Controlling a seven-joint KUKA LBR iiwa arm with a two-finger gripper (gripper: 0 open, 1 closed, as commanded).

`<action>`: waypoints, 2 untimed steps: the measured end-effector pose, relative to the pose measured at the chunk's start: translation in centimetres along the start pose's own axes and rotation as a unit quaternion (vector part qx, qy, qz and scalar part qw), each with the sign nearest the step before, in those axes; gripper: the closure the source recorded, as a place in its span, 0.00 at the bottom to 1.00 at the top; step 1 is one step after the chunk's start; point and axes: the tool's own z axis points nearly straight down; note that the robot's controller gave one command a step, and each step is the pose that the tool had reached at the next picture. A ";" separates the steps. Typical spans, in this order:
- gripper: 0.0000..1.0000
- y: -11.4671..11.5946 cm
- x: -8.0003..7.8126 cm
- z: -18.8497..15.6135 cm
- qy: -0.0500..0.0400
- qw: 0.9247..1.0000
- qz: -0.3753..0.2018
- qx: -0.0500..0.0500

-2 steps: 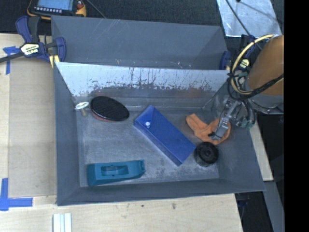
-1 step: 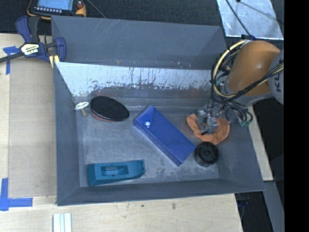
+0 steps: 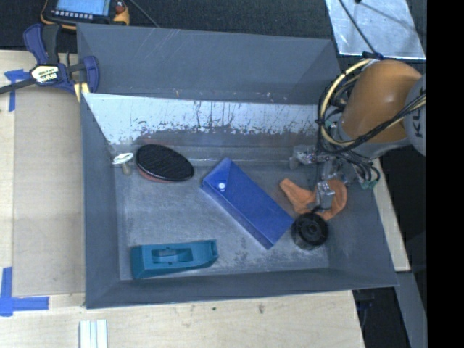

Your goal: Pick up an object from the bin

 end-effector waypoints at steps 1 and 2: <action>0.00 0.0 0.0 0.0 0.000 1.000 0.000 0.000; 1.00 0.3 6.8 1.3 0.002 0.985 0.173 -0.002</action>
Offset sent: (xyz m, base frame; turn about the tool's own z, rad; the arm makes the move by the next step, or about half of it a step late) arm -0.0693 -0.0131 -0.0182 0.3495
